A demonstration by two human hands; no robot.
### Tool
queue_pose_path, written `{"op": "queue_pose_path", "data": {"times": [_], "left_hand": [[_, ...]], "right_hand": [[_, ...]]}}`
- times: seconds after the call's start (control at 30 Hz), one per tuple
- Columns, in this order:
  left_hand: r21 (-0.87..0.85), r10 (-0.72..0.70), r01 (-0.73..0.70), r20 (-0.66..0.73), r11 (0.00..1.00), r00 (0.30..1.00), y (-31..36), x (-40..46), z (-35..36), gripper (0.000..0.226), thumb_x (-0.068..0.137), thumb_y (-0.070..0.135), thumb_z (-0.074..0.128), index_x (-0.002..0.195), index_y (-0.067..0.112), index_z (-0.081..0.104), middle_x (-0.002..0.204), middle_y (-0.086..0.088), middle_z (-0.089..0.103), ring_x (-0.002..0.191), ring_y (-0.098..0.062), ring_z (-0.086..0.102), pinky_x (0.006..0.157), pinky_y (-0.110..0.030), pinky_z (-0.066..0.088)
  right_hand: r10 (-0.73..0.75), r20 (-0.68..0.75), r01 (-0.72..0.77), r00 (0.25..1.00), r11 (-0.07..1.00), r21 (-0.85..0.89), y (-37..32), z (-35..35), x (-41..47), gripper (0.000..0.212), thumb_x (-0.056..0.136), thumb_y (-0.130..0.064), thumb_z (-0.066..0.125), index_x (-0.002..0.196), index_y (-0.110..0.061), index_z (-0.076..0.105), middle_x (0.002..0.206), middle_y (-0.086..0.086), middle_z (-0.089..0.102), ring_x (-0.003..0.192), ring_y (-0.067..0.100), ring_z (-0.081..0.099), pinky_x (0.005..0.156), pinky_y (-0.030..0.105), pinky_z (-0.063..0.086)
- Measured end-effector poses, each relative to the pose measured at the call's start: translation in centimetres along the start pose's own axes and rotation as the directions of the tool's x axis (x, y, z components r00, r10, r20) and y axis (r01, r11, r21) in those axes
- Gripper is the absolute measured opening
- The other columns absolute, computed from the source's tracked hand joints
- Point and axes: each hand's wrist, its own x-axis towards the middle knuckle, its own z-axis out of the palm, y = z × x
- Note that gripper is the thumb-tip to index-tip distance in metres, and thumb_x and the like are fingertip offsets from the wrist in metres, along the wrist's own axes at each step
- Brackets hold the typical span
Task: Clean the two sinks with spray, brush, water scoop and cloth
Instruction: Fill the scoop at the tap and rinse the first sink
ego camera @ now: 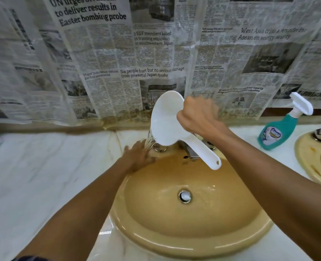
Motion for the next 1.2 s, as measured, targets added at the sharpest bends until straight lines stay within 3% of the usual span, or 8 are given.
{"op": "queue_pose_path", "data": {"times": [0.13,0.27,0.43,0.53,0.7,0.8,1.03,1.2], "left_hand": [[0.335,0.16,-0.148,-0.009,0.93,0.987,-1.9,-3.0,1.4,0.075,0.1,0.063,0.02,0.156,0.028,-0.015,0.166,-0.006,0.001,0.152,-0.032,0.005,0.117,-0.062,0.0],[0.063,-0.075,0.079,-0.052,0.995,0.996,-3.1,-5.9,3.0,0.075,0.098,0.065,0.02,0.157,0.03,-0.013,0.163,0.004,-0.022,0.151,-0.028,-0.017,0.117,-0.061,-0.006],[0.027,0.078,-0.075,-0.156,0.997,0.985,-4.7,-9.4,5.5,0.068,0.102,0.05,0.026,0.158,0.026,-0.002,0.166,0.0,-0.01,0.151,-0.023,-0.018,0.121,-0.054,0.002],[-0.124,-0.151,0.129,-0.181,0.984,0.972,-4.6,-10.8,6.6,0.066,0.1,0.06,0.016,0.157,0.035,-0.006,0.165,0.009,-0.012,0.152,-0.025,-0.012,0.12,-0.054,-0.004],[-0.12,-0.174,0.154,-0.172,0.981,0.97,-1.8,-13.7,7.8,0.067,0.1,0.048,0.019,0.158,0.025,-0.006,0.165,0.002,-0.016,0.147,-0.028,-0.028,0.119,-0.057,-0.007],[0.001,-0.083,0.084,-0.158,0.996,0.984,-0.8,-17.0,9.1,0.082,0.084,0.059,-0.007,0.157,0.021,-0.011,0.165,-0.004,-0.017,0.144,-0.019,-0.032,0.118,-0.057,-0.012],[0.064,-0.103,0.116,-0.182,0.991,0.978,6.3,-19.7,11.0,0.069,0.091,0.052,0.005,0.151,0.033,0.033,0.157,0.006,0.033,0.152,-0.018,0.006,0.118,-0.057,-0.007],[0.179,0.022,0.02,-0.232,0.984,0.972,14.0,-20.6,11.7,0.047,0.102,0.039,0.024,0.101,0.019,0.067,0.104,-0.003,0.069,0.108,-0.026,0.058,0.107,-0.043,0.025]], "right_hand": [[-0.05,-0.019,0.05,0.999,0.999,-0.02,-2.0,0.6,-1.2,0.024,0.077,-0.016,0.052,0.062,-0.016,0.033,0.06,0.003,0.037,0.068,0.031,0.047,0.063,0.033,0.034],[-0.116,0.01,0.116,0.993,0.993,-0.01,-4.0,1.5,-3.2,0.023,0.078,-0.016,0.051,0.063,-0.015,0.035,0.061,0.003,0.04,0.065,0.031,0.047,0.061,0.034,0.032],[-0.189,0.041,0.191,0.981,0.98,-0.054,-5.9,2.7,-6.0,0.023,0.081,-0.017,0.05,0.064,-0.011,0.036,0.059,0.004,0.039,0.058,0.029,0.043,0.051,0.03,0.024],[-0.256,0.049,0.259,0.965,0.963,-0.074,-6.7,3.3,-8.2,0.012,0.087,-0.022,0.05,0.083,-0.01,0.05,0.064,0.003,0.037,0.065,0.03,0.043,0.059,0.033,0.031],[-0.285,0.084,0.296,0.955,0.942,-0.161,-6.8,3.6,-11.7,0.036,0.087,-0.021,0.047,0.119,-0.005,0.052,0.092,0.015,0.064,0.069,0.031,0.042,0.059,0.034,0.032],[-0.336,0.102,0.35,0.936,0.916,-0.195,-6.0,3.4,-14.1,0.038,0.088,-0.019,0.046,0.123,-0.005,0.048,0.093,0.015,0.066,0.072,0.034,0.047,0.06,0.034,0.032],[-0.391,0.157,0.42,0.907,0.864,-0.277,-1.3,2.7,-20.2,0.062,0.092,-0.021,0.041,0.15,-0.003,0.026,0.1,0.013,0.068,0.068,0.03,0.043,0.05,0.03,0.02],[-0.288,0.17,0.328,0.943,0.895,-0.302,4.1,1.5,-23.6,0.061,0.092,-0.02,0.041,0.149,-0.003,0.027,0.102,0.012,0.068,0.069,0.031,0.042,0.051,0.03,0.023]]}}
